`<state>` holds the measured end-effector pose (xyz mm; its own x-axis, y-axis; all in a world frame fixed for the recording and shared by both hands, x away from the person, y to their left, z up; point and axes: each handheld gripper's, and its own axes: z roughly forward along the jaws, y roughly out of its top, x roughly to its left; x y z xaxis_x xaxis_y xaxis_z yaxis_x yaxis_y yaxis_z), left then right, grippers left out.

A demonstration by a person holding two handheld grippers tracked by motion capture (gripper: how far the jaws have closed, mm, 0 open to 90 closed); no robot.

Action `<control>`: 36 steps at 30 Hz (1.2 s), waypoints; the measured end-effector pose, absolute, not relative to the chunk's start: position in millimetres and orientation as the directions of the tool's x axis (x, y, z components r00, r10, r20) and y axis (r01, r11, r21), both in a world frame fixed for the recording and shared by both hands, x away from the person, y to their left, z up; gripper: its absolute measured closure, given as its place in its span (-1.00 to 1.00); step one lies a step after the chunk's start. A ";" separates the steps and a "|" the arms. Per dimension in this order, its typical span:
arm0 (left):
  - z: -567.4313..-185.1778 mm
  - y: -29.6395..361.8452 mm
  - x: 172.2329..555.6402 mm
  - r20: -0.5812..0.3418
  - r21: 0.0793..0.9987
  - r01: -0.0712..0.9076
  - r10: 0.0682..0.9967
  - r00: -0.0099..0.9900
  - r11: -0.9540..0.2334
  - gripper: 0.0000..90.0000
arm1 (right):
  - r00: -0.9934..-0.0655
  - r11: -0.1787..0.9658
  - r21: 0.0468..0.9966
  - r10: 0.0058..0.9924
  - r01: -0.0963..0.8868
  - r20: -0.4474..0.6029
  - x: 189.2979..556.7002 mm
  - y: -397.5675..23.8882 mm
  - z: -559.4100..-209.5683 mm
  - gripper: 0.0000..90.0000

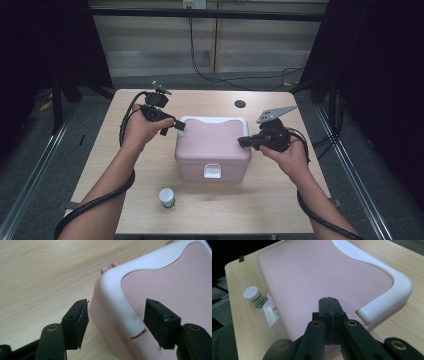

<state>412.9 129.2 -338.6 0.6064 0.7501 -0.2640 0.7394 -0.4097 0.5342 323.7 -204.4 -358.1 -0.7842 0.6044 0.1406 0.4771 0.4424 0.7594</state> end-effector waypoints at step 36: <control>-338.3 116.7 411.1 -0.298 0.573 0.724 0.725 0.621 -0.384 -0.17 | -0.763 0.473 0.721 0.635 0.506 0.118 327.0 -187.6 -354.7 1.00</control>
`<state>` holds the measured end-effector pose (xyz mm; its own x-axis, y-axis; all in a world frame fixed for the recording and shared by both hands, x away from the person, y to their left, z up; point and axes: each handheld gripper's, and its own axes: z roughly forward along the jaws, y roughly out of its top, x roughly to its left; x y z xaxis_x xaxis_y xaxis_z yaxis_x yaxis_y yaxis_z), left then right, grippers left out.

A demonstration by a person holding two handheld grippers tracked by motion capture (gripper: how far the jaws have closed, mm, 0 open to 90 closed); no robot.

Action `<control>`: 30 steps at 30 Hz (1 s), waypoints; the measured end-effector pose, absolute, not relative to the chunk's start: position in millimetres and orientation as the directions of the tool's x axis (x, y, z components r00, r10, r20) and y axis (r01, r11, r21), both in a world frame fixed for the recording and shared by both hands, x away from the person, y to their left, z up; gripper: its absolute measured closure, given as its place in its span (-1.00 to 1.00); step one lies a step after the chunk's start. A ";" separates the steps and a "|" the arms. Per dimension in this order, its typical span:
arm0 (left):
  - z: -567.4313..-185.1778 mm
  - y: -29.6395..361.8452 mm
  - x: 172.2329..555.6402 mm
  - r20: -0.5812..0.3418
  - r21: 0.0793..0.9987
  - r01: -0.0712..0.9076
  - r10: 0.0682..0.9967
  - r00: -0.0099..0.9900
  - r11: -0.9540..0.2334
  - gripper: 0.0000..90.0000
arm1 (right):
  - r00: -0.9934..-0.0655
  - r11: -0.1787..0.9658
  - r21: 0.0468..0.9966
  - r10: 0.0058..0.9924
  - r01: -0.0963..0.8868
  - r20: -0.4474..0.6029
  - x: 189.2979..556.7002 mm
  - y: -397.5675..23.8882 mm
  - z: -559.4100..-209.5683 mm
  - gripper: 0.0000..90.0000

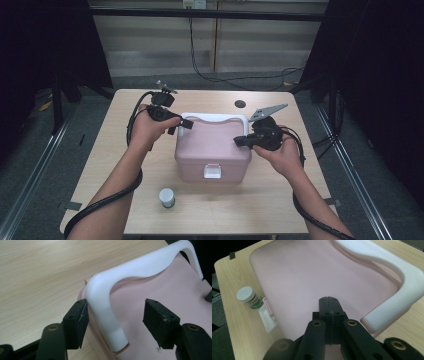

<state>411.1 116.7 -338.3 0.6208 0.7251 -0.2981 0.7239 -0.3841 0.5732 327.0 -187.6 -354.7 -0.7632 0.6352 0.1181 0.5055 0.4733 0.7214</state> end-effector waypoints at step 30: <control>-312.3 130.4 396.1 -0.343 0.562 0.725 0.686 0.642 -0.397 0.02 | -0.744 0.432 0.737 0.652 0.519 0.142 324.3 -189.5 -357.7 1.00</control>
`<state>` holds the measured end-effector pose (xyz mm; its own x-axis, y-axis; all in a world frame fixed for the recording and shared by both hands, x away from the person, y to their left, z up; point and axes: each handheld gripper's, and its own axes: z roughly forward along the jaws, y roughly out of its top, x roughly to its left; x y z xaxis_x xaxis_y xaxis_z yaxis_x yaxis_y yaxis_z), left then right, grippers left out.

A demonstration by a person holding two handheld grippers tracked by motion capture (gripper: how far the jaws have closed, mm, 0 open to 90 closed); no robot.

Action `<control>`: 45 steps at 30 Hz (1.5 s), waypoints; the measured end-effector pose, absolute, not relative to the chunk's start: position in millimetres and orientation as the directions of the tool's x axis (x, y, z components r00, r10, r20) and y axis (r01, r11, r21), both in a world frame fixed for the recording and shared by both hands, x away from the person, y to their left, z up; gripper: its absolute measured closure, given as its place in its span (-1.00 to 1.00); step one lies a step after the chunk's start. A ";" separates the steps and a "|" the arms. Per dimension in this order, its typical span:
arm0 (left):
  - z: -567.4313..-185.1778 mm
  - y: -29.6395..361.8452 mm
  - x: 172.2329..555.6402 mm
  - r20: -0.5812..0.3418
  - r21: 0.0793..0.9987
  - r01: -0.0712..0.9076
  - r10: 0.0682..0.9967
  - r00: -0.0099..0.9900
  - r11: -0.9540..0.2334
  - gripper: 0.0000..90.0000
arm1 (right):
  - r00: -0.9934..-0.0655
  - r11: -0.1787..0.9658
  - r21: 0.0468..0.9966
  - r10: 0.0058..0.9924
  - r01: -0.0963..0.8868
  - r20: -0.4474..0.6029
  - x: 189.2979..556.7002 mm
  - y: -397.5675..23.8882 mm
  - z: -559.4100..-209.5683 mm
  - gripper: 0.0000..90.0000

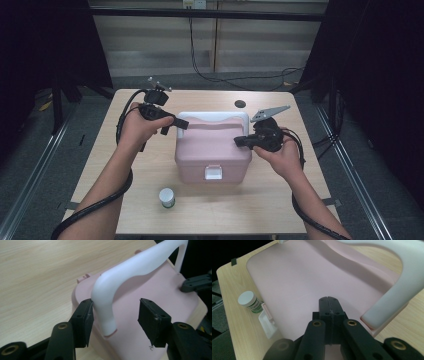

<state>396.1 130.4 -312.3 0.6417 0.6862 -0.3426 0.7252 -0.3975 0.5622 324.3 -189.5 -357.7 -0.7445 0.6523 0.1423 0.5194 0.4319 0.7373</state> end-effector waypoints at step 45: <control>-322.3 118.7 400.2 -0.224 0.552 0.694 0.720 0.657 -0.461 0.01 | -0.744 0.420 0.744 0.650 0.520 0.153 324.8 -190.9 -358.6 1.00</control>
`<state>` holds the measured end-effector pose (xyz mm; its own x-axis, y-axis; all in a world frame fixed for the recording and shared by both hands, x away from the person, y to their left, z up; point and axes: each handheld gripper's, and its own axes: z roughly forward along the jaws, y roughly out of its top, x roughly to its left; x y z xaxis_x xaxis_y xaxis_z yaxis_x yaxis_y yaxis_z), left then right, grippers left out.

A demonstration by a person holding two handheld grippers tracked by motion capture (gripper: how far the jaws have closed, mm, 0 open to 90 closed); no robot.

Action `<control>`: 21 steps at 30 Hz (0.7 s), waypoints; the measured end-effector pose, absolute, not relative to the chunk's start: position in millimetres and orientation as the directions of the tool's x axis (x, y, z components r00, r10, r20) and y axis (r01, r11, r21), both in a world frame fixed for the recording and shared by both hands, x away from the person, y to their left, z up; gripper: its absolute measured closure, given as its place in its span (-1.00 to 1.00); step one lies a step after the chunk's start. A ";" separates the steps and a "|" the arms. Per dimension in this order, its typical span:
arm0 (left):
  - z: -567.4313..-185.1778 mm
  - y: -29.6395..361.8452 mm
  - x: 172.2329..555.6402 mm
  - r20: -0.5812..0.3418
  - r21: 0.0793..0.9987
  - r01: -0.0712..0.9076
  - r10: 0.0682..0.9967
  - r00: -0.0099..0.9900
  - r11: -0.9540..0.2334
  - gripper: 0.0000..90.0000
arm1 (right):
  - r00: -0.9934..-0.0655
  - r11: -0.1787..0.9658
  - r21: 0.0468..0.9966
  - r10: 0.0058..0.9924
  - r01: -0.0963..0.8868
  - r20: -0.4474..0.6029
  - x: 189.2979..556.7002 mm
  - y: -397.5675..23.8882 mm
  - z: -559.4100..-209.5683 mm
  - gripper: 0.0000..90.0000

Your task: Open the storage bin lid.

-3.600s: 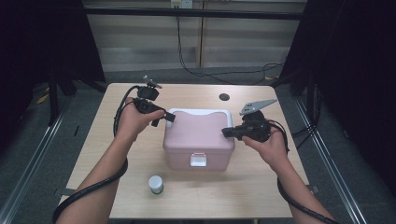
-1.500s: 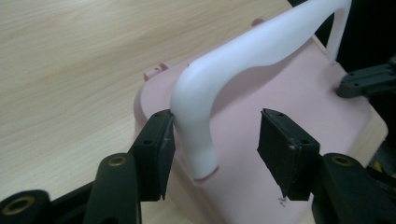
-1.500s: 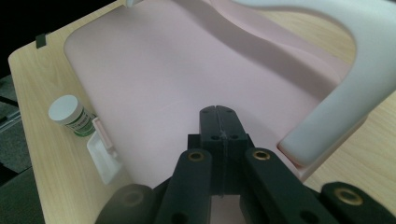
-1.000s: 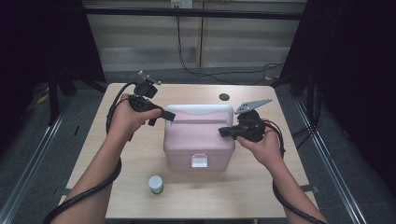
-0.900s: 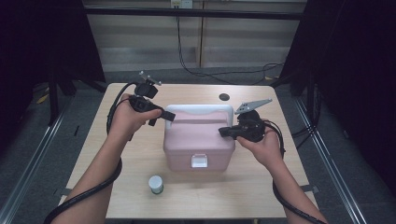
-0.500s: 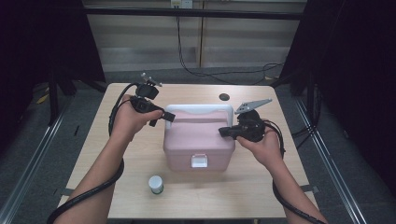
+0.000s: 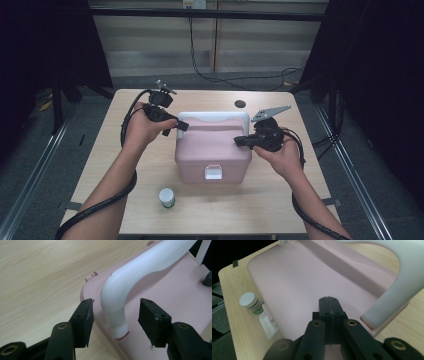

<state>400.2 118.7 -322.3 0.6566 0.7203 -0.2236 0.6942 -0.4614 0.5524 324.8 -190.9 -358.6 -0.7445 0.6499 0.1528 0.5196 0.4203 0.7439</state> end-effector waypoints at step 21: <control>-327.8 103.5 404.8 -0.167 0.526 0.703 0.752 0.638 -0.479 0.13 | -0.740 0.403 0.752 0.652 0.522 0.164 324.5 -192.5 -360.1 1.00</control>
